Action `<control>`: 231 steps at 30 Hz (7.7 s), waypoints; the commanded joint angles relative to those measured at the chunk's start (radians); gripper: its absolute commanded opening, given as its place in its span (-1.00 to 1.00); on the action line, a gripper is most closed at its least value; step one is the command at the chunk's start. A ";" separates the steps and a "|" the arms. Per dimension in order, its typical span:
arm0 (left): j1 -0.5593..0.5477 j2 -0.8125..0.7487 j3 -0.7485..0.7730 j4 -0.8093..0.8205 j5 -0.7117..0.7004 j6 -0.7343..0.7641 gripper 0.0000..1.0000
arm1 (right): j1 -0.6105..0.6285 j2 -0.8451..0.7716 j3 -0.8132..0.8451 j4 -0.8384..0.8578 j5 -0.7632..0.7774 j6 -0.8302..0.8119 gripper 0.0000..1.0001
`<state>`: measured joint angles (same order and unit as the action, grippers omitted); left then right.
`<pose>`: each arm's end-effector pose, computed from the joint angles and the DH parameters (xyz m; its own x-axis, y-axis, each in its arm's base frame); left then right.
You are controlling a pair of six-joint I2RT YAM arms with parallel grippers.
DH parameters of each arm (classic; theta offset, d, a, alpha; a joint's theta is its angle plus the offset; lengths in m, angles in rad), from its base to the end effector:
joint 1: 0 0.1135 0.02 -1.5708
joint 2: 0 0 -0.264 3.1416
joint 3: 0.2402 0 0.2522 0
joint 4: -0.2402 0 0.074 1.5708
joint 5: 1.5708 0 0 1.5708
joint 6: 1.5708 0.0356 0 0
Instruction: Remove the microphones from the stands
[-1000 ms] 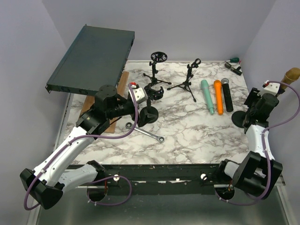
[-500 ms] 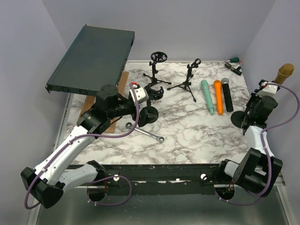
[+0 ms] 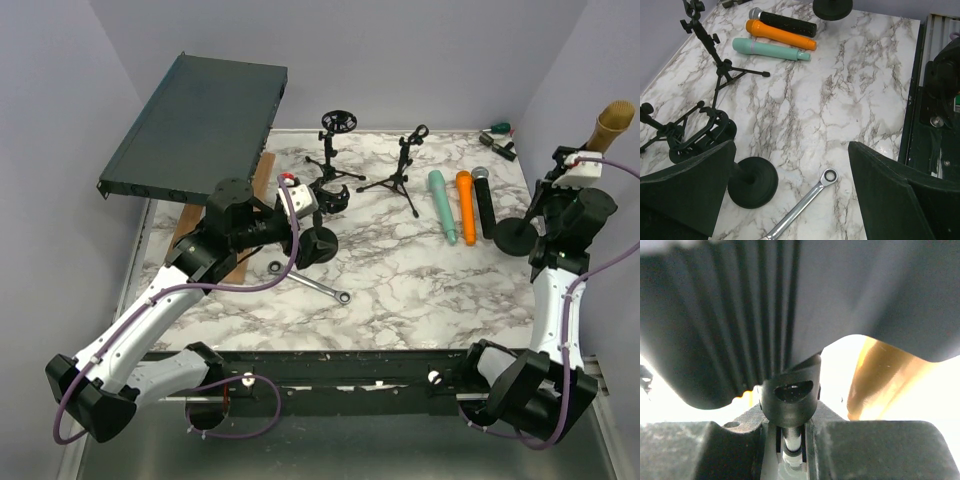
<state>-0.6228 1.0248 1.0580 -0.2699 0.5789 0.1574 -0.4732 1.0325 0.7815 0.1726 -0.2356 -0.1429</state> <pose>0.1727 -0.1480 0.3829 -0.0439 0.1930 -0.9802 0.9387 0.3436 0.0257 0.2220 -0.1043 0.3289 -0.1026 -0.1030 -0.9894 0.2237 0.9668 -0.1239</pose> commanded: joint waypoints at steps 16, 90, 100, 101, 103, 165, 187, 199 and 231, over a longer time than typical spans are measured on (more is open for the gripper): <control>0.005 0.100 0.246 0.001 0.030 -0.019 0.97 | 0.297 -0.081 0.133 -0.267 -0.842 -0.125 -0.99; -0.129 0.566 0.525 0.169 0.044 -0.153 -1.00 | 0.722 -0.172 -0.015 -0.398 -0.417 -0.071 0.41; -0.203 0.540 0.547 0.087 -0.135 -0.145 -1.00 | 0.722 -0.208 0.178 -0.536 -0.318 -0.019 0.73; -0.208 0.541 0.551 0.082 -0.146 -0.144 -1.00 | 0.722 -0.204 0.185 -0.541 -0.320 -0.017 0.73; -0.215 0.542 0.556 0.074 -0.161 -0.144 -1.00 | 0.723 -0.205 0.191 -0.545 -0.335 -0.013 0.73; -0.079 0.405 0.841 -0.115 -0.123 -0.120 -1.00 | 0.723 -0.134 0.382 -0.541 -0.516 0.057 0.77; -0.109 0.478 0.953 -0.114 0.095 -0.268 -1.00 | 0.829 0.136 0.663 -0.292 -0.727 0.186 0.69; -0.109 0.495 0.951 -0.096 0.144 -0.327 -1.00 | 0.874 0.191 0.674 -0.248 -0.703 0.153 -0.61; 0.026 -0.039 0.365 -0.132 -0.044 -0.082 0.97 | 0.189 0.314 0.640 -0.575 -0.060 -0.046 -0.99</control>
<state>-0.6033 1.0519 1.4845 -0.3763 0.5705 0.0257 -0.1589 1.2636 1.4517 -0.3439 -0.2409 -0.1326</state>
